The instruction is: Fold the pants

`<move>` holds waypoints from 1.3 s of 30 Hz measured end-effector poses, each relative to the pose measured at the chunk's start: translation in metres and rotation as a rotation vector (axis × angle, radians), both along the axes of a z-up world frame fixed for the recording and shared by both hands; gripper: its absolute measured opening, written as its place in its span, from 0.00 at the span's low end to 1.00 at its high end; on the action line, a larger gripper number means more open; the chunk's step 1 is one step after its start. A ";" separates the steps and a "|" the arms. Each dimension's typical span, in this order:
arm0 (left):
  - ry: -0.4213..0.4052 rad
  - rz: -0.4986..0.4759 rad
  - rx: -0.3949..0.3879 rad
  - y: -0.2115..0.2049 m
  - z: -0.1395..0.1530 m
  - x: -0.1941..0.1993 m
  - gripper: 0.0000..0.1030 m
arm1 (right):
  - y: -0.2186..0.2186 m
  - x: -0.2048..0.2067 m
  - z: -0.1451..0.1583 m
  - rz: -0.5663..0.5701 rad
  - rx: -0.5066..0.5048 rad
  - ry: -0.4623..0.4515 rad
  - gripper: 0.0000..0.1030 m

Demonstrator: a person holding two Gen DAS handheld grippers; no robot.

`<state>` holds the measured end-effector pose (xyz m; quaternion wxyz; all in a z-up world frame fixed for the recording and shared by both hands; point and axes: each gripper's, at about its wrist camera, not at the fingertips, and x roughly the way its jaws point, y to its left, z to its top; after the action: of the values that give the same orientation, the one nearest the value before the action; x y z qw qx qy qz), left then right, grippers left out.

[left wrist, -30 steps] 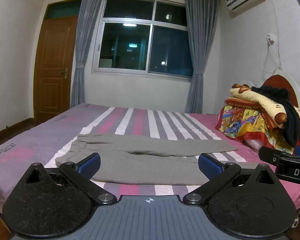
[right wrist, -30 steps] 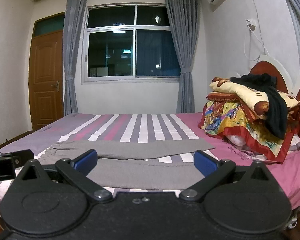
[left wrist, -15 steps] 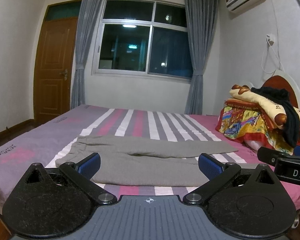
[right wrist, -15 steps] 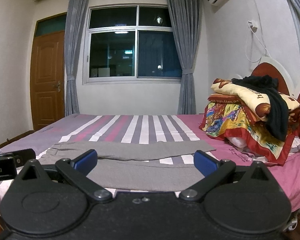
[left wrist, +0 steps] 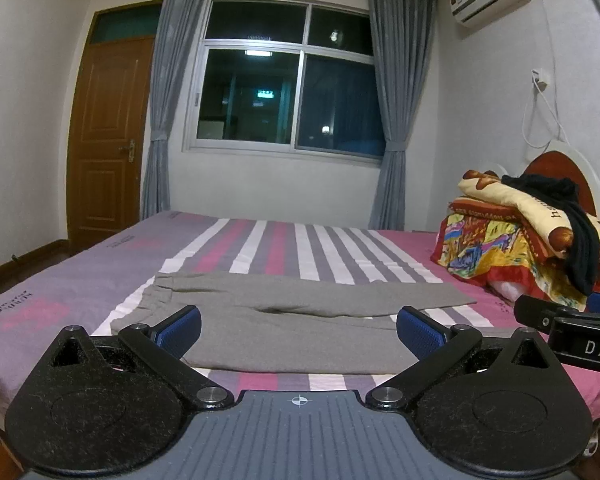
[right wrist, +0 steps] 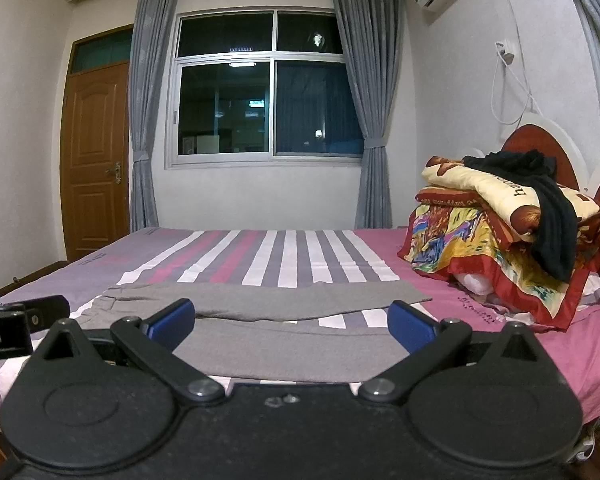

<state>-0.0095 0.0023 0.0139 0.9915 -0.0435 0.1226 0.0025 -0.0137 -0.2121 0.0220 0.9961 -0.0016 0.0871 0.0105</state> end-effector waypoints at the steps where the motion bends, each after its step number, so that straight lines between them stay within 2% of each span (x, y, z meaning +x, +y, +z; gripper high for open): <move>1: 0.001 0.000 0.000 0.000 0.001 0.001 1.00 | 0.000 0.000 0.000 0.000 0.001 0.001 1.00; 12: 0.000 0.001 0.009 0.003 0.001 0.002 1.00 | 0.001 0.002 -0.002 0.015 -0.003 0.005 1.00; 19: 0.042 -0.027 0.009 0.029 0.003 0.038 1.00 | -0.003 0.025 0.003 0.098 -0.004 -0.040 1.00; 24: 0.088 -0.037 0.002 0.055 0.005 0.089 1.00 | 0.003 0.070 0.006 0.160 -0.043 -0.006 1.00; 28: 0.115 0.044 0.081 0.070 0.002 0.132 1.00 | 0.008 0.105 0.010 0.207 -0.054 0.018 1.00; 32: 0.149 0.015 0.121 0.097 -0.004 0.182 1.00 | 0.013 0.149 0.018 0.234 -0.106 0.025 1.00; 34: 0.165 0.034 0.147 0.115 -0.010 0.212 1.00 | 0.012 0.176 0.018 0.242 -0.114 0.032 1.00; 36: 0.221 0.054 0.181 0.140 -0.021 0.252 1.00 | 0.011 0.209 0.015 0.261 -0.123 0.058 1.00; 39: 0.291 0.006 0.157 0.183 -0.038 0.310 0.99 | 0.011 0.261 0.005 0.344 -0.120 0.102 0.95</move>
<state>0.3007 0.1853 -0.0243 0.9636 0.0344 0.2644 0.0214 0.2472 -0.2009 0.0266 0.9721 -0.0753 0.1365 0.1754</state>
